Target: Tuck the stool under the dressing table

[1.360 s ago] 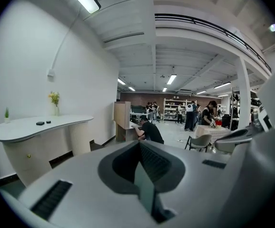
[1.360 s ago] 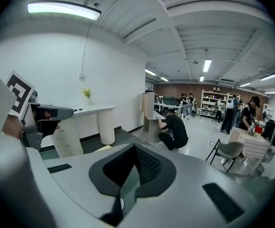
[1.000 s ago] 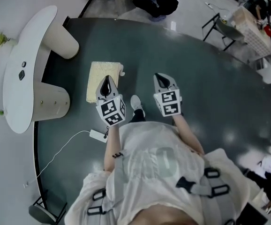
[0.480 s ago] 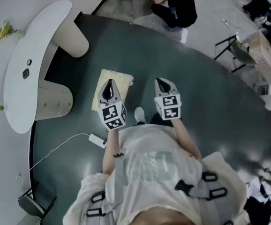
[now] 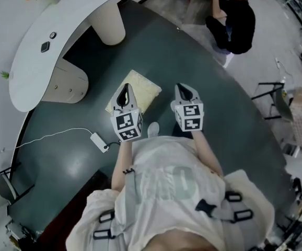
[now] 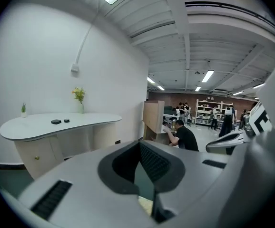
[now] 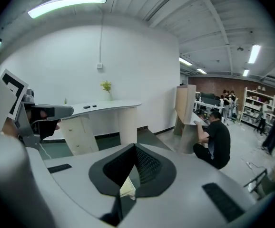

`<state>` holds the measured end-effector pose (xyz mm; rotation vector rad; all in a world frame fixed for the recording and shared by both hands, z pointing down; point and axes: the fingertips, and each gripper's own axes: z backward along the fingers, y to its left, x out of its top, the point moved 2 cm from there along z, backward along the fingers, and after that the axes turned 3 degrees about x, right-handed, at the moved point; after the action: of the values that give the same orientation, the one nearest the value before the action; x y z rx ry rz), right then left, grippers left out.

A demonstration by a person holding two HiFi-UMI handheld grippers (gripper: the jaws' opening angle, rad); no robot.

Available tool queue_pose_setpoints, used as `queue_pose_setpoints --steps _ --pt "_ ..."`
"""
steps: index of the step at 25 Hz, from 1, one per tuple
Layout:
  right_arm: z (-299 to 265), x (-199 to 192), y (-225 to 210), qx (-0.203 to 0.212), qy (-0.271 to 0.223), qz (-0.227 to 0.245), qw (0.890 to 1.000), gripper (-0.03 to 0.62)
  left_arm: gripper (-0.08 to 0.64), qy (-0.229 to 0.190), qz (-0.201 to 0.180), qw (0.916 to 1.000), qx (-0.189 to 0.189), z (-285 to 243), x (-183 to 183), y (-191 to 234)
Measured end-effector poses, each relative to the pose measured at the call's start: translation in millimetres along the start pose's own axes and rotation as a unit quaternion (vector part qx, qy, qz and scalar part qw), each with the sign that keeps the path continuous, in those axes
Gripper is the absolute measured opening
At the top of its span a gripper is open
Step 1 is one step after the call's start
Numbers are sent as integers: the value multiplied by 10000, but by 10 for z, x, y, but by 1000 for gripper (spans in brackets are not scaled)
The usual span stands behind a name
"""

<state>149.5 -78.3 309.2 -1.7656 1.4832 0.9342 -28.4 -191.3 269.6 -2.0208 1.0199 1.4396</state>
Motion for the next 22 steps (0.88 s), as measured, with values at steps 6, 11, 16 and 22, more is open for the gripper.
queue_pose_setpoints --steps 6,11,16,22 --pt "-588 415 43 1001 -9 707 9925 2 3 -129 450 9919 1182 -39 100 294" --pt "-923 699 198 2019 -39 1396 9694 3 3 -244 897 9699 2250 60 100 397" --pt "-1022 856 193 2706 -150 1884 9440 3 3 -359 1164 9444 3055 177 84 290" --pt "-1103 840 125 3176 -165 2091 9247 3 3 -342 1356 9149 3787 417 -59 79"
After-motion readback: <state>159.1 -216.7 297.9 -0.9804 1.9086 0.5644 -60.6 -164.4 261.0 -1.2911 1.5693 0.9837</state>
